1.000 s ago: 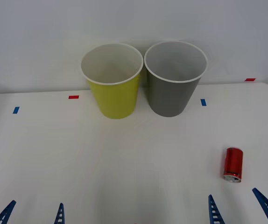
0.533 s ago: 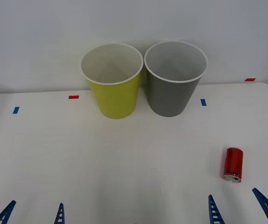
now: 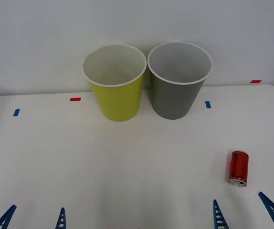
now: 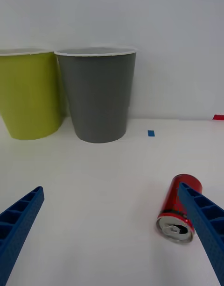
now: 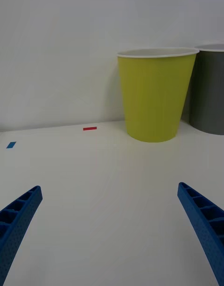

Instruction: Put cans in the gray bin and PET bottles in the light green bin.

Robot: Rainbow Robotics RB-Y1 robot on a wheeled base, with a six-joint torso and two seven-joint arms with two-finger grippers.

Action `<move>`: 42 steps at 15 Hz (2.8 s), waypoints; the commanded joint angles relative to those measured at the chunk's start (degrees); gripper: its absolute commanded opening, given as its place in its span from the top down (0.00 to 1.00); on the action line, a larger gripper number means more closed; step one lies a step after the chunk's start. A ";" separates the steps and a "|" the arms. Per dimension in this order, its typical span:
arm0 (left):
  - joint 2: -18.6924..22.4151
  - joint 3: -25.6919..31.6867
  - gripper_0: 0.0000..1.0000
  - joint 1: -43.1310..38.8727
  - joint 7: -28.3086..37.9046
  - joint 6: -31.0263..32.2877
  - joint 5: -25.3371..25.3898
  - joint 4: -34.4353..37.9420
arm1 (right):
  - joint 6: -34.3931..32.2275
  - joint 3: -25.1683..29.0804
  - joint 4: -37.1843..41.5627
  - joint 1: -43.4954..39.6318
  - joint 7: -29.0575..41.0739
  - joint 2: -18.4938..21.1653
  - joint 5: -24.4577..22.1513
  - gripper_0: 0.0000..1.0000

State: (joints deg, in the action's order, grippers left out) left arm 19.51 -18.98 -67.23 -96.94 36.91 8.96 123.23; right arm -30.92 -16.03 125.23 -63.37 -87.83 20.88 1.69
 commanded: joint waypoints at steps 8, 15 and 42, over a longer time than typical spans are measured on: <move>0.00 0.00 0.00 0.00 0.00 0.00 0.00 0.00 | 8.42 3.64 3.97 0.35 0.82 -2.25 7.45 0.00; 0.00 0.00 0.00 0.00 0.00 0.00 0.00 0.00 | 25.99 10.58 9.68 4.75 1.34 -3.04 17.38 0.00; 0.00 0.00 0.00 0.00 0.00 0.00 0.00 0.00 | 111.42 27.10 11.08 47.99 30.70 3.38 23.18 0.00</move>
State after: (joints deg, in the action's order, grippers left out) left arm 19.51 -18.98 -67.24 -96.94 36.91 8.96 123.22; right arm 80.29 10.96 138.02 -16.94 -56.48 23.13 23.38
